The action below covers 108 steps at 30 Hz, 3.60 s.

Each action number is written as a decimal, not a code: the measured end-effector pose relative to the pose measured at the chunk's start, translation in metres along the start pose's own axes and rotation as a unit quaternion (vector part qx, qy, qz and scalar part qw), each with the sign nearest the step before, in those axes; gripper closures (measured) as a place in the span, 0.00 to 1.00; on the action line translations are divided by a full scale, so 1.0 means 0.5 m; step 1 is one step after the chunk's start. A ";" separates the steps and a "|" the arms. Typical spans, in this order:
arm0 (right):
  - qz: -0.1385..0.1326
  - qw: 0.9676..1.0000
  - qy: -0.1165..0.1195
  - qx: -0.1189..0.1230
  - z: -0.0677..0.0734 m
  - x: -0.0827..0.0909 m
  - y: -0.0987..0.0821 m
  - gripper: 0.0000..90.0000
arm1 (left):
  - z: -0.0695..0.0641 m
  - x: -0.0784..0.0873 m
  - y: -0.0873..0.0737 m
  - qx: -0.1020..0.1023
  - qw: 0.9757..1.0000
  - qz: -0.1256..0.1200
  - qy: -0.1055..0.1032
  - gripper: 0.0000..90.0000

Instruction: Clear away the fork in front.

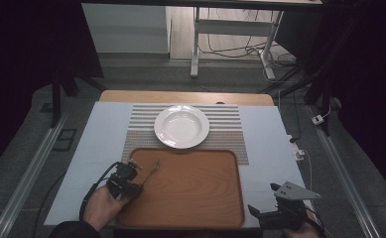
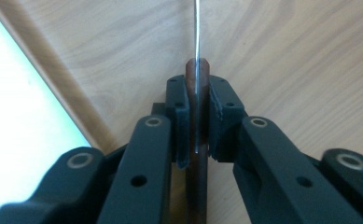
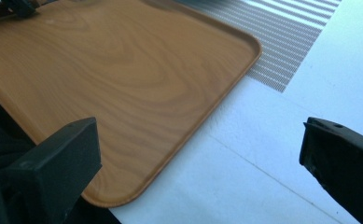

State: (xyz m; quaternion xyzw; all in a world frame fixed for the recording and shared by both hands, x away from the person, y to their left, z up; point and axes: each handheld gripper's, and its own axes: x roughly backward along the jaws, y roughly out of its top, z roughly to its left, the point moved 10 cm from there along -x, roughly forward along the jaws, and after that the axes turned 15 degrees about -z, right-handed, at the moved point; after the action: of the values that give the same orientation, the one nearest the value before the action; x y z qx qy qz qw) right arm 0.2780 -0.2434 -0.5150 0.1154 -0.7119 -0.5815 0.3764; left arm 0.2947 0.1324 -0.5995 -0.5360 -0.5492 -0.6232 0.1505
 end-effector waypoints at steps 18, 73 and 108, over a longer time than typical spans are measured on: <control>0.014 1.000 -0.017 -0.017 -0.012 0.004 -0.010 0.00 | 0.021 0.031 0.092 -0.040 0.993 -0.103 -0.051 0.97; 0.040 0.999 0.003 -0.002 0.000 -0.003 -0.020 0.00 | -0.018 -0.036 0.051 -0.088 0.995 -0.015 -0.045 0.99; 0.042 0.999 0.004 -0.002 0.001 -0.003 -0.020 0.00 | 0.049 0.032 0.065 -0.023 0.995 -0.083 -0.050 0.61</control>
State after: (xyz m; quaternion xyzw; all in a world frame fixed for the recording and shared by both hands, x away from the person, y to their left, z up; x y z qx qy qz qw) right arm 0.2761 -0.2452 -0.5250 0.0870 -0.7137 -0.5659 0.4034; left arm 0.3263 0.1480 -0.5737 -0.5223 -0.5844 -0.6183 0.0579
